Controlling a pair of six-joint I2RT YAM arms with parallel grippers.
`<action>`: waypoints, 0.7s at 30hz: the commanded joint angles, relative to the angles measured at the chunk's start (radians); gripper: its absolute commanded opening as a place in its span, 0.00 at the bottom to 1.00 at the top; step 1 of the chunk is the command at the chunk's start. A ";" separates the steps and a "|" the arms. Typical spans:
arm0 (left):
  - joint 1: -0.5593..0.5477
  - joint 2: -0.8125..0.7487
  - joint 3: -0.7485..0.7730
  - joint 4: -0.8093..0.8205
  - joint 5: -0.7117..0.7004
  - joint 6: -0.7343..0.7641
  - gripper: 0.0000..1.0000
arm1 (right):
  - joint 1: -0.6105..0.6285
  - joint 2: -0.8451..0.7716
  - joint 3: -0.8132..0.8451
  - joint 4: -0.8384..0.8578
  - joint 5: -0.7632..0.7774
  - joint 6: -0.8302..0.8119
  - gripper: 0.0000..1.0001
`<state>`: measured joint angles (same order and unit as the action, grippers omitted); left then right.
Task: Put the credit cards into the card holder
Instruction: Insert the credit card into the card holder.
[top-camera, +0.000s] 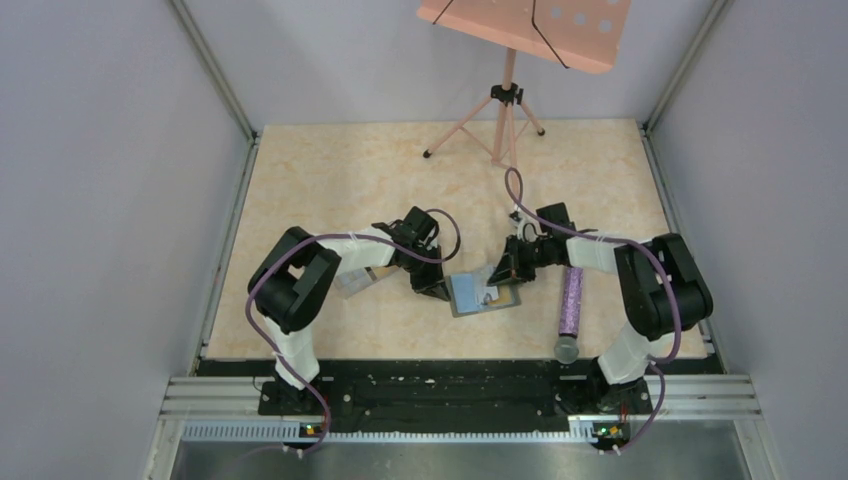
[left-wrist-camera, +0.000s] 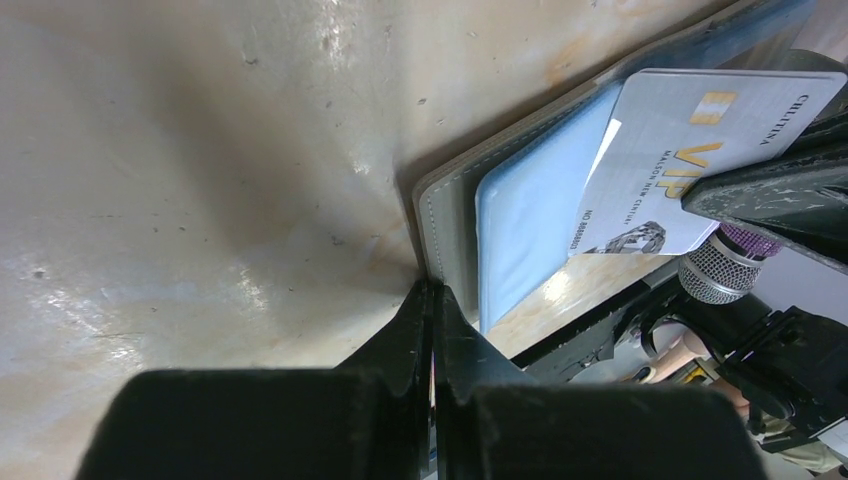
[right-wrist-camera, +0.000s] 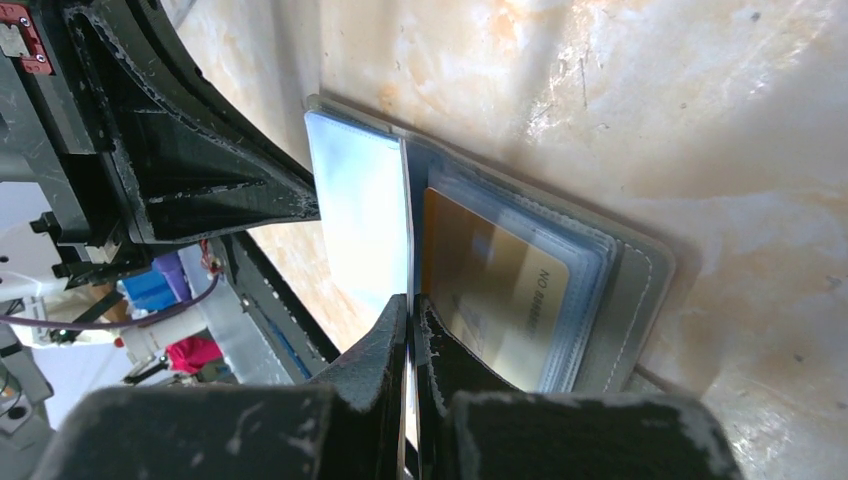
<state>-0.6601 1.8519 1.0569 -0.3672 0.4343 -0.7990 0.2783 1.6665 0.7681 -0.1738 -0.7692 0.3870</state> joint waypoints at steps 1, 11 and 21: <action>-0.006 0.030 0.013 -0.002 -0.017 0.006 0.00 | -0.008 0.029 -0.006 0.032 -0.034 0.002 0.00; -0.007 0.039 0.015 -0.001 -0.011 0.003 0.00 | -0.008 0.030 -0.032 0.027 -0.046 0.006 0.00; -0.006 0.042 0.015 -0.001 -0.010 0.006 0.00 | -0.027 0.005 -0.024 -0.025 -0.009 0.003 0.00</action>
<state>-0.6594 1.8595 1.0607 -0.3672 0.4511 -0.7990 0.2649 1.6852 0.7479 -0.1699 -0.8108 0.4049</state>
